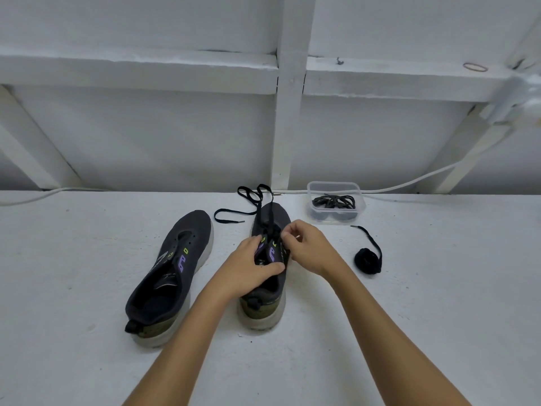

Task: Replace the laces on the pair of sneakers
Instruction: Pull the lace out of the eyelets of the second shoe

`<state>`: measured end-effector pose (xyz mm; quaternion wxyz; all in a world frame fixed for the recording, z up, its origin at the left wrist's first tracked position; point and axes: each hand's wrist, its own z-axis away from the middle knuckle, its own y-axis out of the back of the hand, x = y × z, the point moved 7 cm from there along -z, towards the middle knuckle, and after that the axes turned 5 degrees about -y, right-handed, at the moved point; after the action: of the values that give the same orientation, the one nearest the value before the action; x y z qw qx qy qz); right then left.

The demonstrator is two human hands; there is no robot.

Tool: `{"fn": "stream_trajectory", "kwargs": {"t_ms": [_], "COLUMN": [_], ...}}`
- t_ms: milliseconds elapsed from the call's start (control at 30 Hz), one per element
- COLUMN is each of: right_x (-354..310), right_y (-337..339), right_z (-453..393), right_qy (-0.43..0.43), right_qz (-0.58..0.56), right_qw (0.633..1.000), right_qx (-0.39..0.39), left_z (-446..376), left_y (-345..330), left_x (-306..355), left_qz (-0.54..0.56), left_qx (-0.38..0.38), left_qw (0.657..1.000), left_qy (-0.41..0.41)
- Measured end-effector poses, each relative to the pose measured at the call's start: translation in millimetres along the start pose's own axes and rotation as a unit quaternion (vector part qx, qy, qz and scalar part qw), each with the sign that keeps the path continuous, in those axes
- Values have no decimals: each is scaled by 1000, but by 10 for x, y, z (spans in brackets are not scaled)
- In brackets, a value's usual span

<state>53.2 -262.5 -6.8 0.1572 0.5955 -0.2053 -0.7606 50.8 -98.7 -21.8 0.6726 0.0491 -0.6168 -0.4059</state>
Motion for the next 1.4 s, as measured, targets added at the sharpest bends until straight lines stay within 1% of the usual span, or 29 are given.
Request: {"fn": "stream_trajectory", "kwargs": {"t_ms": [33, 100, 300, 367, 433, 500, 567, 633, 700, 833, 967, 1133, 1233, 1300, 1400], "right_x": [51, 116, -42, -73, -80, -43, 32, 87, 92, 33, -25, -55, -57, -57, -59], "right_y": [9, -4, -71, -30, 29, 54, 41, 2, -32, -74, -27, -19, -81, -64, 30], "right_z": [-2, 6, -37, -71, -65, -23, 8, 22, 13, 2, 3, -3, -10, -24, -24], "right_qy": [-11, -24, 15, 6, -12, -31, -50, -50, -31, -10, 10, 31, 41, 25, -27], "right_qz": [-25, -40, 35, 52, 13, -51, -84, -62, -30, -30, 45, 65, 77, 49, -85], "right_qw": [1000, 998, 999, 998, 1000, 998, 995, 996, 998, 998, 997, 997, 996, 998, 996], "right_qx": [-8, -33, -30, -28, -16, -8, -20, -41, -45, -56, -70, -29, -32, -26, 16], "left_z": [0, 6, 31, 30, 27, 19, 13, 15, 19, 44, 33, 25, 26, 32, 33], "left_y": [-2, 0, 11, 5, -3, -2, -2, -9, -9, 16, 0, -2, 2, 2, -15], "left_x": [5, 29, 69, 90, 92, 65, 37, 29, 35, 43, 42, 43, 45, 70, 90], "left_qz": [0, 0, -18, -11, -11, -8, -8, -13, -20, -21, -22, -22, -20, -16, -17], "left_qx": [-1, -1, 7, 5, 2, 3, 4, 1, -3, -3, -6, -8, -6, -3, -2], "left_qw": [1000, 1000, 1000, 1000, 1000, 1000, 1000, 1000, 1000, 1000, 1000, 1000, 1000, 1000, 1000], "left_qy": [1, -4, -4, -6, -3, 0, 1, 2, 7, 14, 9, 9, 10, 4, -2]}}
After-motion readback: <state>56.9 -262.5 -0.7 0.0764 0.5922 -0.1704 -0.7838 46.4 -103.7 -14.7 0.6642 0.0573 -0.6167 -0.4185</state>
